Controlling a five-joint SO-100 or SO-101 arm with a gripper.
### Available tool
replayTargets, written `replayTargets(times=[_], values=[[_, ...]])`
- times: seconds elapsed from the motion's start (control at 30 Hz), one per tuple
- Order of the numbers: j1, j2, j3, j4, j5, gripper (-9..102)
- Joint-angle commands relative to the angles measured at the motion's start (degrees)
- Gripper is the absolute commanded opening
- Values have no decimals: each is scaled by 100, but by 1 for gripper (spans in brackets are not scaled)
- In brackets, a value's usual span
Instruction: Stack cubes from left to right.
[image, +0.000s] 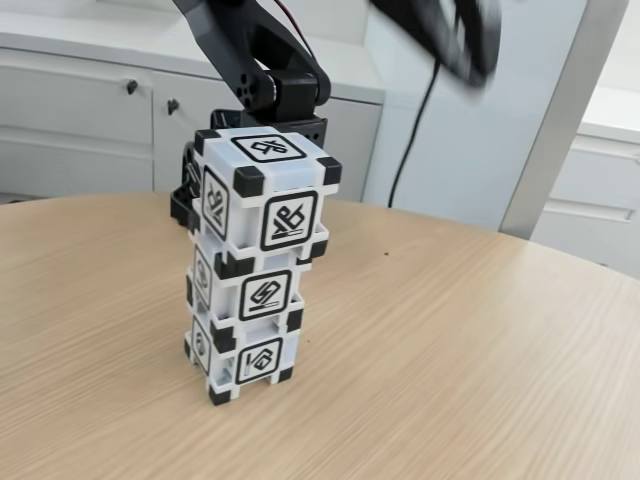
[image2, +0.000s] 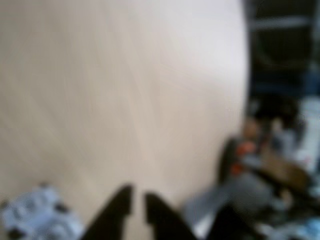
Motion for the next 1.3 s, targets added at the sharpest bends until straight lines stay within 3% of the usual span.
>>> replayTargets(times=[0.0, 0.37, 0.77, 1.03, 1.27], values=[[-18, 70, 817, -659, 53, 0], [-9, 70, 2575, -1670, 97, 0], [9, 79, 3050, -1731, 325, 0], [1239, 79, 3226, -1731, 44, 0], [1345, 79, 3270, -1723, 9, 0]])
